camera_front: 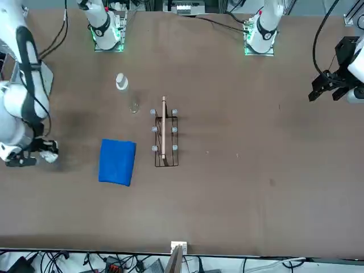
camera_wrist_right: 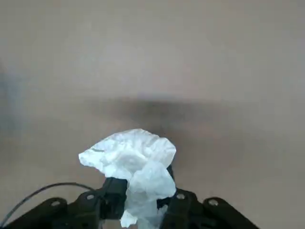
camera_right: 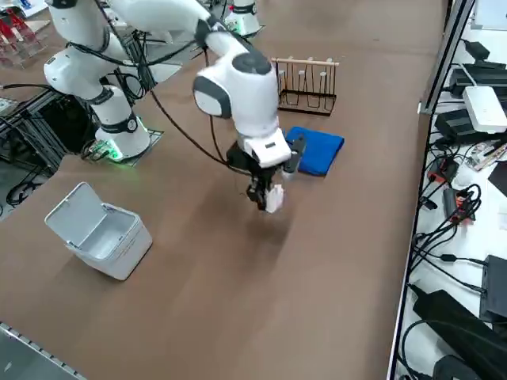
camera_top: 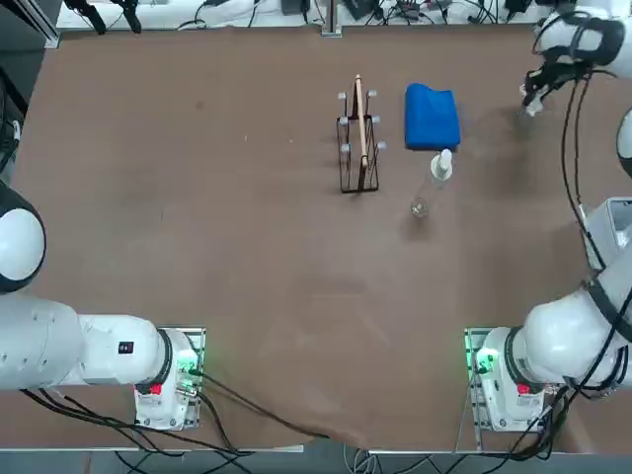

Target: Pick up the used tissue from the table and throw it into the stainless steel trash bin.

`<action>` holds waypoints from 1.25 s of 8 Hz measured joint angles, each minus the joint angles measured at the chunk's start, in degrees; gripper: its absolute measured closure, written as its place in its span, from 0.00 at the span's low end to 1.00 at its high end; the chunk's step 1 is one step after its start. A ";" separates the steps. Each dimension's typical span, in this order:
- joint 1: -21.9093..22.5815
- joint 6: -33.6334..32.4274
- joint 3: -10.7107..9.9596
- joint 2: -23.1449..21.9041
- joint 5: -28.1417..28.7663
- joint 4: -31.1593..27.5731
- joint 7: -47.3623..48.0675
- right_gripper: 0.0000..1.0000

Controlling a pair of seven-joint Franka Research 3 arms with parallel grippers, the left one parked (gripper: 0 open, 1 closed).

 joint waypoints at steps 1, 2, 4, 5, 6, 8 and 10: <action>-3.03 -3.82 -0.23 -2.05 -0.02 -0.01 -3.92 0.79; -6.96 -8.21 -0.41 -4.11 -0.04 -0.04 -7.85 0.81; -15.60 -18.24 -0.60 -8.27 -0.06 -0.14 -15.73 0.81; -19.48 -22.70 -0.65 -9.98 -0.07 -0.24 -18.98 0.81; -22.76 -26.19 -0.66 -11.02 -0.07 -0.52 -21.22 0.81; -26.52 -28.73 -0.61 -10.71 -0.07 -2.05 -23.38 0.83; -27.63 -28.75 -0.56 -8.25 -0.32 -3.37 -23.93 0.76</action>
